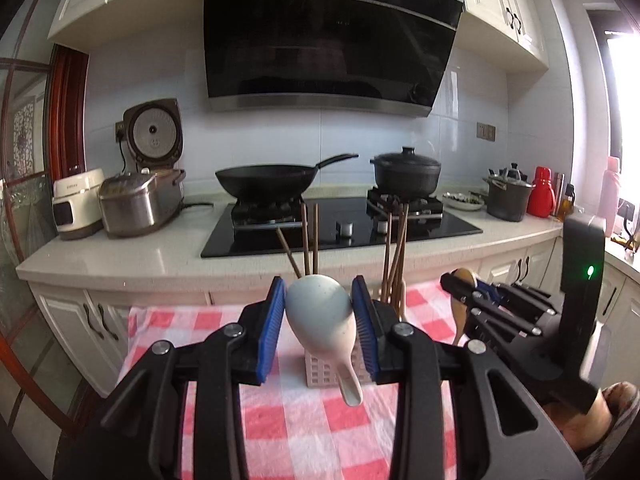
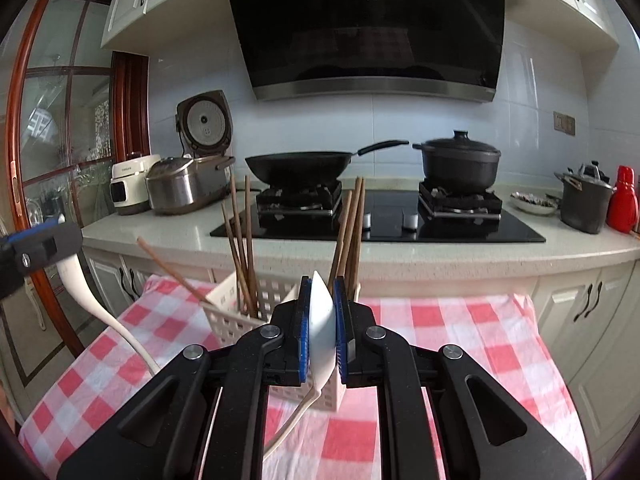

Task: Organize utensils
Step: 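Lift both white spoons and carry them toward the white basket, then lower both spoons into the white basket and open both tools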

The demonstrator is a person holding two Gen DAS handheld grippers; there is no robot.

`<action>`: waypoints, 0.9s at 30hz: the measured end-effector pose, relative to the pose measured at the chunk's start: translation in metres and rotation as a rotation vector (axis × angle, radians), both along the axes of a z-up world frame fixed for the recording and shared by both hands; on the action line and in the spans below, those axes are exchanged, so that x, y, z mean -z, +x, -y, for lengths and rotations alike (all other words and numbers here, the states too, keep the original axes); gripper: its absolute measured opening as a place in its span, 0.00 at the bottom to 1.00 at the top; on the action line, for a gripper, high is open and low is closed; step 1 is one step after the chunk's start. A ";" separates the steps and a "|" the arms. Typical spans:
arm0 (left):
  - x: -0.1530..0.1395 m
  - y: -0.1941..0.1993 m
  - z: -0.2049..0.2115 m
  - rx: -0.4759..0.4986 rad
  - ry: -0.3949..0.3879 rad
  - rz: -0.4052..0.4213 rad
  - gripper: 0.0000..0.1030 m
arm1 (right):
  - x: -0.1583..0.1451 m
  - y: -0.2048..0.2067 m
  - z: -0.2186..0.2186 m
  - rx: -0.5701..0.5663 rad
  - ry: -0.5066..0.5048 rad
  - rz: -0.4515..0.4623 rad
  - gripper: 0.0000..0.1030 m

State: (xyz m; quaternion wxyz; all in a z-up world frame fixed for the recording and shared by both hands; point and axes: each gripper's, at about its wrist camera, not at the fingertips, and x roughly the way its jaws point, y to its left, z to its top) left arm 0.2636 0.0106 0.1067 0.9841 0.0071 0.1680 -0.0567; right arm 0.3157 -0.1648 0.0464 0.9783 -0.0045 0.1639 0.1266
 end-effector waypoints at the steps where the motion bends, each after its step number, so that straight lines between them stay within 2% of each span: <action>1: -0.007 0.005 0.002 -0.002 0.004 0.013 0.32 | -0.003 0.003 -0.002 -0.001 -0.004 0.014 0.11; 6: -0.030 0.032 0.013 -0.013 0.008 0.058 0.32 | -0.018 0.020 -0.016 -0.005 -0.053 0.127 0.11; 12: -0.037 0.068 0.025 -0.040 0.021 0.055 0.32 | -0.027 0.046 -0.028 0.014 -0.126 0.231 0.11; 19: -0.021 0.110 0.020 -0.084 0.026 0.002 0.32 | -0.018 0.076 -0.028 0.014 -0.121 0.226 0.11; 27: 0.013 0.139 0.023 -0.103 0.057 -0.073 0.33 | 0.012 0.088 -0.030 -0.002 -0.097 0.155 0.11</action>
